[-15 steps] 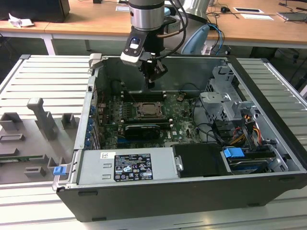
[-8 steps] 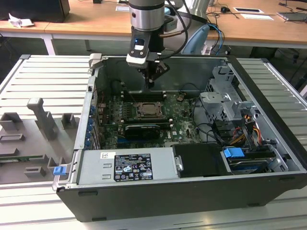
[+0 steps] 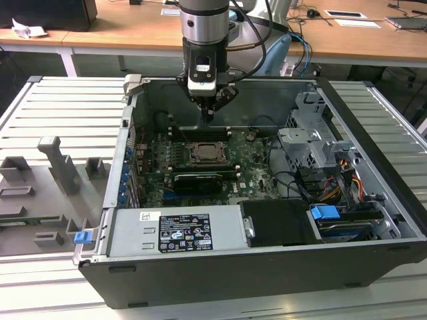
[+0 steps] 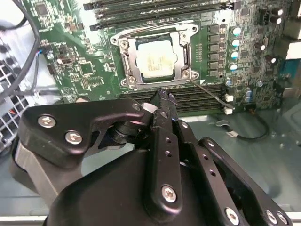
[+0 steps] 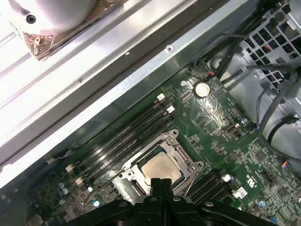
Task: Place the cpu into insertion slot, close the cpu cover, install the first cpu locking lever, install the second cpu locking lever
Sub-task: 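Install the first cpu locking lever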
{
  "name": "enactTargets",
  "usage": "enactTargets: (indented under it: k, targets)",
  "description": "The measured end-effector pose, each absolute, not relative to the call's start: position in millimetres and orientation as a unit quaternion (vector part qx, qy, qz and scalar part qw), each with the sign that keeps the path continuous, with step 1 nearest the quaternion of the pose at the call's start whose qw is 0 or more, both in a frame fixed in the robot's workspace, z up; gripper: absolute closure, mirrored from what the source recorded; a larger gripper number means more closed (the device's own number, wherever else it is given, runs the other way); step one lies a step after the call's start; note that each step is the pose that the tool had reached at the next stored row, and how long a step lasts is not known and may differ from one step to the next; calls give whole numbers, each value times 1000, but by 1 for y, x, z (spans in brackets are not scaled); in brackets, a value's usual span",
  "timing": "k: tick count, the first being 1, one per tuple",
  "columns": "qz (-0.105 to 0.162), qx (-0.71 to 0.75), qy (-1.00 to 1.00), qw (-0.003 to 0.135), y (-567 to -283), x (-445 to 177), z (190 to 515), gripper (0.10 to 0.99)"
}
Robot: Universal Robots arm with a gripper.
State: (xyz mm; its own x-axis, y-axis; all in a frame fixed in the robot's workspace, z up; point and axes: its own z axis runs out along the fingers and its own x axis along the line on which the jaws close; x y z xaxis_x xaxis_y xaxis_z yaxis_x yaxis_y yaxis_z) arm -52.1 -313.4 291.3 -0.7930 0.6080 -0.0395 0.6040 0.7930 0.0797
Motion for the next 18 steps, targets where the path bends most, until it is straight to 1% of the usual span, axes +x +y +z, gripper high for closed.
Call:
enactTargets:
  k: [15,18]
  targets:
    - [34,232,972,28,-313,-52,291,980]
    - [36,186,982,27,-313,-52,291,980]
